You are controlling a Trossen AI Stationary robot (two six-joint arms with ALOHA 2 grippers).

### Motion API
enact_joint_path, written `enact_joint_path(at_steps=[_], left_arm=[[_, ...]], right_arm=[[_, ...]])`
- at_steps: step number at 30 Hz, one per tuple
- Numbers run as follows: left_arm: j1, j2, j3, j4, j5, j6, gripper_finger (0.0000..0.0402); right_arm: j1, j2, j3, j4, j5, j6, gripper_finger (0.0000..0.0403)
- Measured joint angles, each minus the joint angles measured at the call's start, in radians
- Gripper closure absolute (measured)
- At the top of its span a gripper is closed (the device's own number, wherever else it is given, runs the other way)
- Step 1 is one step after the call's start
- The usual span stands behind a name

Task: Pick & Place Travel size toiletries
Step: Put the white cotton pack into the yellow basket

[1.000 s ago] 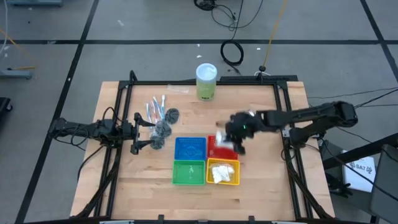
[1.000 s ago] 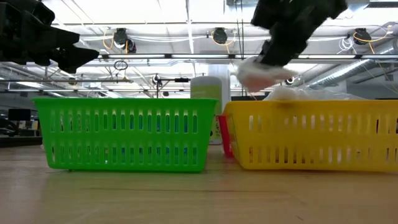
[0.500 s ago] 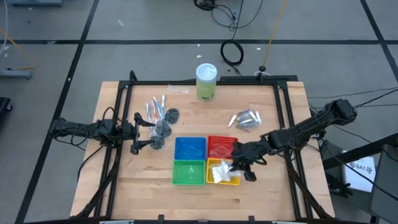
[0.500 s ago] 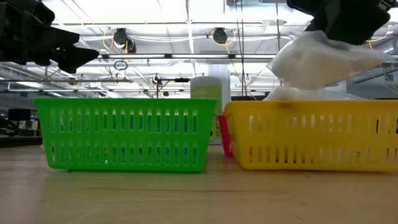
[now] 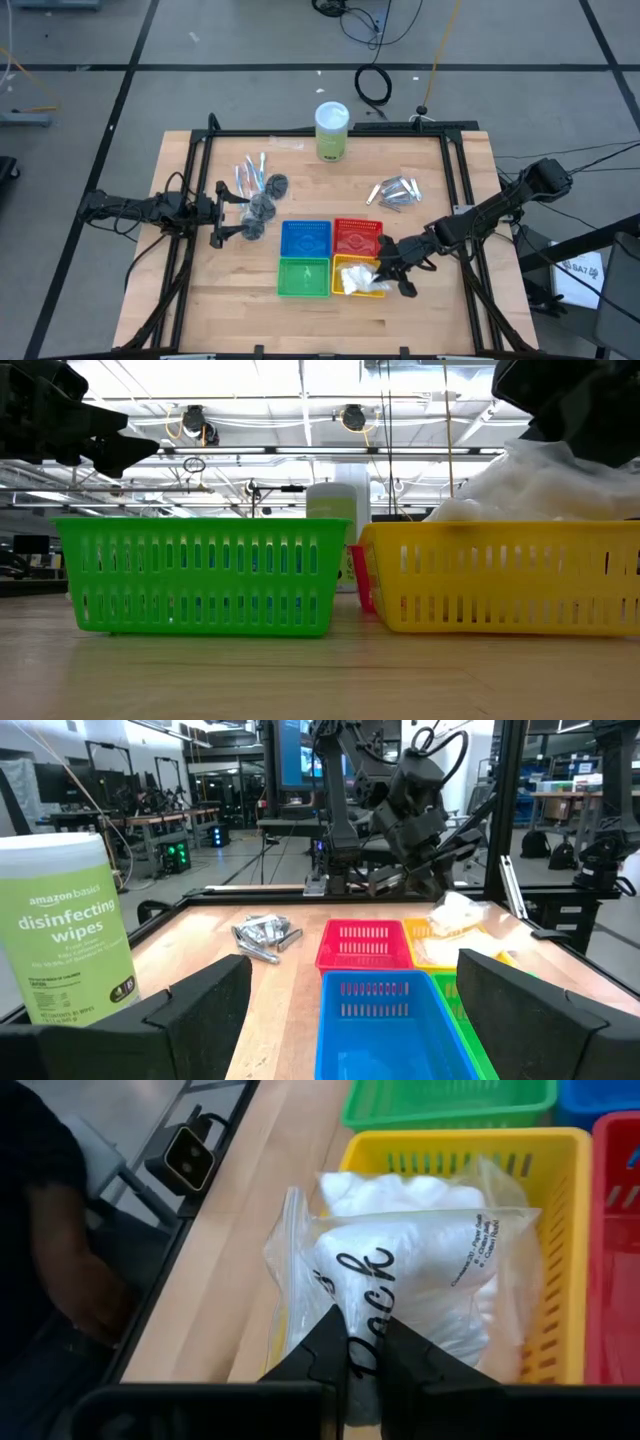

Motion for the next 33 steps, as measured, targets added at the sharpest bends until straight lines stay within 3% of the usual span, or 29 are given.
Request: enact_joint_path(at_steps=[8,24,31,33], left_arm=[[0.000,0.000,0.000,0.000,0.000,0.000,0.0055],[0.000,0.000,0.000,0.000,0.000,0.000,0.0055],[0.000,0.000,0.000,0.000,0.000,0.000,0.0055],[0.000,0.000,0.000,0.000,0.000,0.000,0.0055]], right_arm=[[0.000,0.000,-0.001,0.003,-0.007,-0.009,0.0361],[-0.009,0.000,-0.001,0.145,-0.008,-0.039,0.0212],[-0.034,0.000,-0.001,0.166,-0.013,-0.039,0.0205],[-0.034,0.000,0.003,0.159,-0.058,-0.039,0.0211]])
